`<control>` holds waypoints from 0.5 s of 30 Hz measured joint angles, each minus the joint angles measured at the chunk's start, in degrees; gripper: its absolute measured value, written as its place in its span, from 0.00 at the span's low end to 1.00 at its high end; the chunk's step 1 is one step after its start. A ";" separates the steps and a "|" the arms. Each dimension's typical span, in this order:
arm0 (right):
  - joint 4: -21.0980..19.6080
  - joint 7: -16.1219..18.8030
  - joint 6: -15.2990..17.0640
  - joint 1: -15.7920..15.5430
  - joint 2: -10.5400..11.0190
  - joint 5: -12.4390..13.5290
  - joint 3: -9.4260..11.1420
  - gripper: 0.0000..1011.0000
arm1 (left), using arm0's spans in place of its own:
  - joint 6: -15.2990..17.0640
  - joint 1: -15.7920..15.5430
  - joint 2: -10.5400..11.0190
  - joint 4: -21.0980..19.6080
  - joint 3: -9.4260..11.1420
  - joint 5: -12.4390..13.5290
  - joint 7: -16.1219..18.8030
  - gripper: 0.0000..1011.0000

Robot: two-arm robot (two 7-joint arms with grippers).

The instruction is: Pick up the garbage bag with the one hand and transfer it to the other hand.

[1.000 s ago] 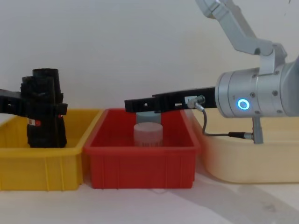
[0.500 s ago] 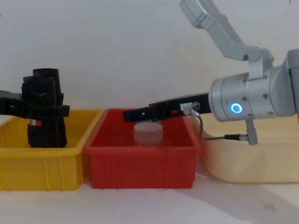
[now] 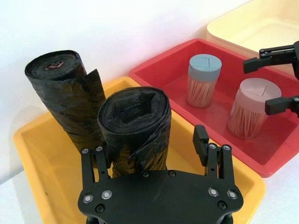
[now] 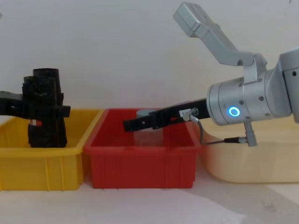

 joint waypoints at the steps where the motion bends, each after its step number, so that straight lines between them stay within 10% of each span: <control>1: 0.10 0.07 0.09 0.07 0.02 0.00 -0.07 0.99 | 0.00 -0.01 -0.01 0.01 0.01 0.00 -0.01 0.99; 15: 0.99 1.15 1.10 0.68 0.63 -0.01 -1.10 0.99 | 0.00 -0.06 -0.01 0.06 0.08 0.00 -0.07 0.98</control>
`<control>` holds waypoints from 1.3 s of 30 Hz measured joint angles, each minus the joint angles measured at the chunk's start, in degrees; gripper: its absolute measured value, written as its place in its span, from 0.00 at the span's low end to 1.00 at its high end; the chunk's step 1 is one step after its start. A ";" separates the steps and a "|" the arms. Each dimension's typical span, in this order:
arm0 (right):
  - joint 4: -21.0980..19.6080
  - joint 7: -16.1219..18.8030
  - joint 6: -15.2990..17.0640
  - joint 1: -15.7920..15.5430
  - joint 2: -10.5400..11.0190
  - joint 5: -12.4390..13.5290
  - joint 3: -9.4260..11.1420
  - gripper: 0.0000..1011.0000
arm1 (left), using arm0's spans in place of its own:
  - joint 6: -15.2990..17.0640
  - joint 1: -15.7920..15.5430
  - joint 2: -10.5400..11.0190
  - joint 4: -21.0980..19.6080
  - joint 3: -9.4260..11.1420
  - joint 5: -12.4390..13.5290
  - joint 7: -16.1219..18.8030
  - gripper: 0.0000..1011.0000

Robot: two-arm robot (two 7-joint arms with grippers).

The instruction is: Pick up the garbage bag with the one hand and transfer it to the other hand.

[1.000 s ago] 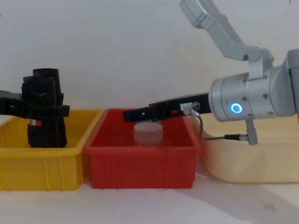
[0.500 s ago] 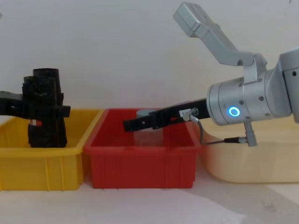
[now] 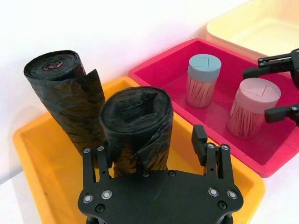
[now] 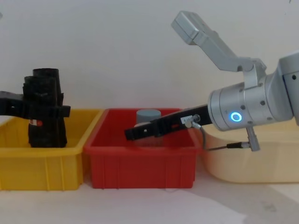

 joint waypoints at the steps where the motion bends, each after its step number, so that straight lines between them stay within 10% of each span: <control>1: 0.05 0.07 0.04 0.03 0.03 0.00 -0.07 0.96 | 0.00 0.00 0.00 0.00 0.00 0.00 0.00 0.96; 15: 0.27 0.38 0.33 0.22 0.22 0.01 -0.35 0.64 | 0.00 0.00 0.00 0.00 0.00 0.00 0.01 0.59; 39: 0.38 0.53 0.39 0.31 0.31 0.03 -0.49 0.64 | 0.00 0.00 0.00 0.00 0.00 0.00 0.01 0.42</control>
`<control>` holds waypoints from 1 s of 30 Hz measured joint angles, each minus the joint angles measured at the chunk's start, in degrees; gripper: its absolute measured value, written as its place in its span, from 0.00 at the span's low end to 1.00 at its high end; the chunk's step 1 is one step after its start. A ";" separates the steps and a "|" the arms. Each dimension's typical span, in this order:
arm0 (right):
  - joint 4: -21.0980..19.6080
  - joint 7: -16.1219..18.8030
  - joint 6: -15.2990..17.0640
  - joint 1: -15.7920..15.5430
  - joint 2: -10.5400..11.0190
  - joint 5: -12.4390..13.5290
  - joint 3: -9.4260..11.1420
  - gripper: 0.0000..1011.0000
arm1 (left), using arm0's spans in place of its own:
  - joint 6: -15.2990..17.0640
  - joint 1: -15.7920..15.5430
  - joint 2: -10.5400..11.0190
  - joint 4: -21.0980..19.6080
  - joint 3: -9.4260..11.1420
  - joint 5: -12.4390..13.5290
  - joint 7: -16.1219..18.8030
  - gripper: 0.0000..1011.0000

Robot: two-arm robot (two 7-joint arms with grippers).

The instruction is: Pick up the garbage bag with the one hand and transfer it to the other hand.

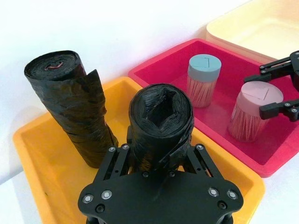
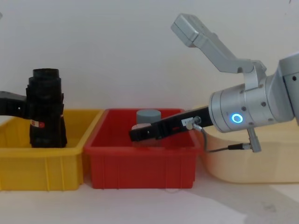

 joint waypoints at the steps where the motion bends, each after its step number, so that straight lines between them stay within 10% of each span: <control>1: 0.00 0.00 0.01 0.00 0.00 0.00 0.00 0.64 | 0.00 0.00 0.00 0.00 0.00 0.00 0.00 0.41; 30: -10.78 -3.86 -3.90 -1.07 2.96 0.95 4.91 0.64 | -1.97 -6.33 0.74 -4.93 0.27 0.74 -0.80 0.41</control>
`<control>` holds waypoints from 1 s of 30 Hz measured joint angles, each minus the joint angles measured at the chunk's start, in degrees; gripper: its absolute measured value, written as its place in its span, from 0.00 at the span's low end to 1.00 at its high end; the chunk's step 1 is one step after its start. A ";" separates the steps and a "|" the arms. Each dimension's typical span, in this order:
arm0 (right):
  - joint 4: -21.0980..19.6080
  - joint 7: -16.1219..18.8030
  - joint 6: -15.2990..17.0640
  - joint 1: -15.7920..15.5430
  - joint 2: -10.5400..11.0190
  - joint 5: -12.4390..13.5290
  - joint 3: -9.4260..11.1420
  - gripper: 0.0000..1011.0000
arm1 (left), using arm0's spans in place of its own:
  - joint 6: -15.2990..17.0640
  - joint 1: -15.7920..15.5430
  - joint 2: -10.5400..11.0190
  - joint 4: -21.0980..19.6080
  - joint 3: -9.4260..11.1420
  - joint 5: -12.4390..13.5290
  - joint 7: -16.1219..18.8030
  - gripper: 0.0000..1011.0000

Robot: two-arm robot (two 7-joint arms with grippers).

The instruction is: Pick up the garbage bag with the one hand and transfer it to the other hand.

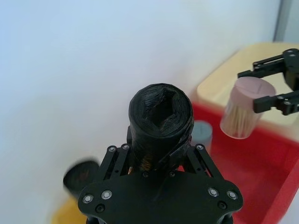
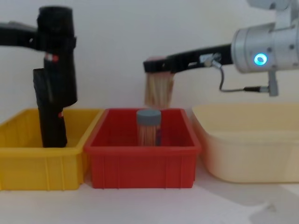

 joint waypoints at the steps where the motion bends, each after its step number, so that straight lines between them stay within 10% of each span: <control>1: -0.59 -0.27 -0.08 -0.14 0.25 0.00 0.42 0.64 | -0.40 -1.00 -0.37 0.17 0.41 0.09 -0.58 0.41; 20: -10.30 -8.67 -0.01 -5.40 5.29 -1.00 9.87 0.64 | -7.47 -15.42 -11.27 14.30 8.13 0.60 -9.99 0.41; 30: -10.92 -11.97 1.10 -7.98 7.48 -1.28 14.79 0.64 | -17.97 -27.84 -23.91 39.35 13.02 -1.69 -18.79 0.41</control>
